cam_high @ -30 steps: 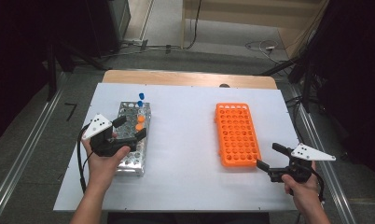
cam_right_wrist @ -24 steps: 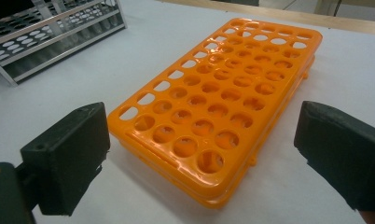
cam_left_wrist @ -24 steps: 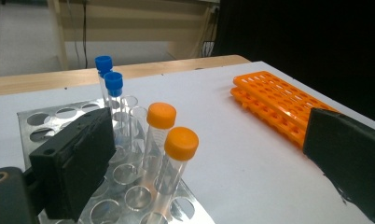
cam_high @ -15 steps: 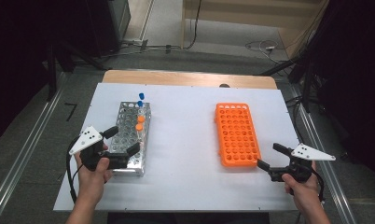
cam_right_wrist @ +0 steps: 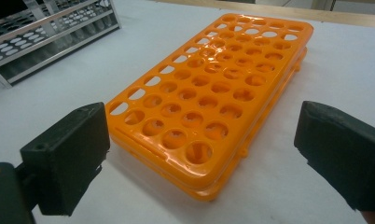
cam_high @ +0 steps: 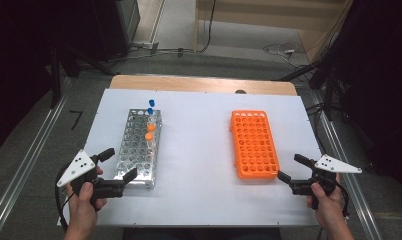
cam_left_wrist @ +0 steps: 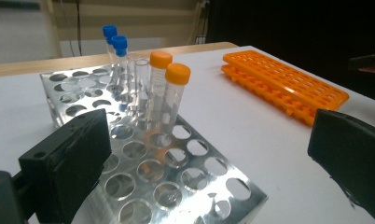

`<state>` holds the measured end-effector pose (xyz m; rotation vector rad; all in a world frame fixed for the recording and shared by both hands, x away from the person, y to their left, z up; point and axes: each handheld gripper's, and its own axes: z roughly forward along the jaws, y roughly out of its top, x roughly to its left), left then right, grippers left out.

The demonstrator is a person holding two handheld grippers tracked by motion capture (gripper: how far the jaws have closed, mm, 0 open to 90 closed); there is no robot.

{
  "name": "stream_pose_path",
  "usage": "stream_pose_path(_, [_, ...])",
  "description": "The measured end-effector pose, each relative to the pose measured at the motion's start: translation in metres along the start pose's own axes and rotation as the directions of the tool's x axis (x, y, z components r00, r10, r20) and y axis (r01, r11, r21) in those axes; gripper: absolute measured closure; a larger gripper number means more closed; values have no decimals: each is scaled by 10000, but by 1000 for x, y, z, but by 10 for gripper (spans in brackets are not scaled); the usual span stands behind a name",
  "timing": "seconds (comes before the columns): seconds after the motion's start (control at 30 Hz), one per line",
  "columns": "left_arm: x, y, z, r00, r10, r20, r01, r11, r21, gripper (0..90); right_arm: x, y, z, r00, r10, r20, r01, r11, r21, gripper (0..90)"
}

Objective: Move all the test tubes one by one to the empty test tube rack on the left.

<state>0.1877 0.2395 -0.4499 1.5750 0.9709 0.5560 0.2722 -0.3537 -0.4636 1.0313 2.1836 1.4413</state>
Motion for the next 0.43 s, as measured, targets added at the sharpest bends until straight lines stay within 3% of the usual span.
stream_pose_path(0.2, [12,-3,-9,9986,-528,-98,525,9982,-290,0,-6,-2,-1,9998,154,82,-154,9999,-64,18])
stream_pose_path(0.43, [9,-4,-4,9992,-404,6,404,9991,-132,0,-7,-4,-1,9997,153,171,-153,9999,-19,18])
